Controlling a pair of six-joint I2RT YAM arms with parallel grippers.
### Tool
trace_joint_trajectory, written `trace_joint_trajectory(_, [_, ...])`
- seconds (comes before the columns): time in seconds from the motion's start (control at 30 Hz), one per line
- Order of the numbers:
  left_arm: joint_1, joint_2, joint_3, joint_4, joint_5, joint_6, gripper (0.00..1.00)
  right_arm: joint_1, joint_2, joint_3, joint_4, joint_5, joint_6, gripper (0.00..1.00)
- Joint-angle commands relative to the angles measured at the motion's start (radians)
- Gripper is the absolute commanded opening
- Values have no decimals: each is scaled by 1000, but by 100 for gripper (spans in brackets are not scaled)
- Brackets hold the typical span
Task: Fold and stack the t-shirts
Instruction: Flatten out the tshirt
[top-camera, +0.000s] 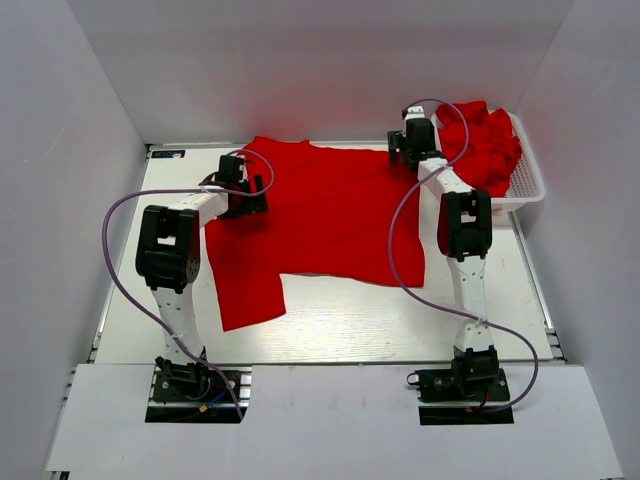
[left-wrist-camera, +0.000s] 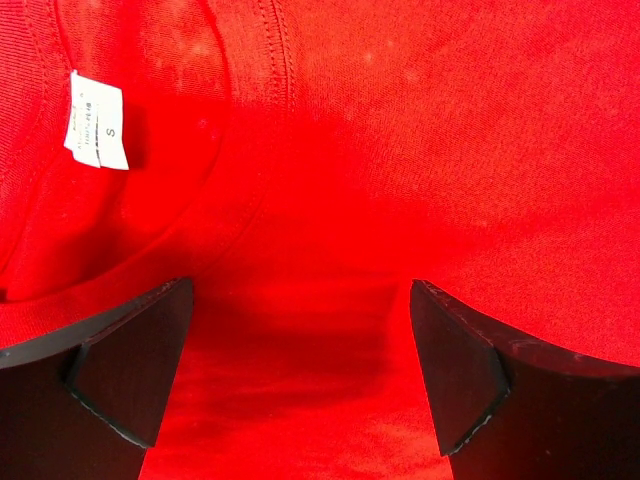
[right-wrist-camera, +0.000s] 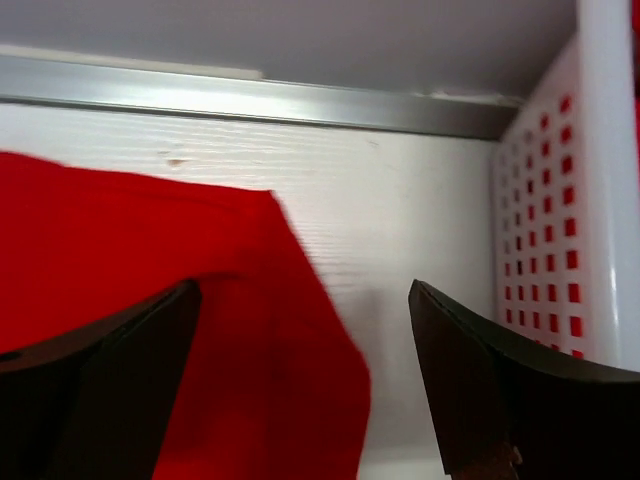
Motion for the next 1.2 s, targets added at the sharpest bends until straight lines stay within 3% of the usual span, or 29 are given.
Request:
trace_joint_trajectory(0.0, [17, -11, -35, -75, 6, 5, 100, 29, -143, 1, 7, -154, -86, 90])
trace_joint_trajectory(0.1, [17, -11, -26, -75, 15, 5, 100, 60, -152, -16, -25, -249, -117, 90])
trace_joint_trajectory(0.23, [17, -20, -35, -75, 15, 5, 100, 99, -117, -8, -31, -239, -155, 90])
trace_joint_trajectory(0.57, [26, -31, -35, -110, -81, -17, 100, 130, -20, 33, -80, -110, -156, 90])
trace_joint_trajectory(0.77, [46, 20, -7, -162, -147, -61, 100, 118, -20, -26, -85, -1, -175, 90])
trace_joint_trajectory(1.17, [75, 20, -7, -173, -156, -70, 100, 71, -46, -48, -143, 122, -188, 90])
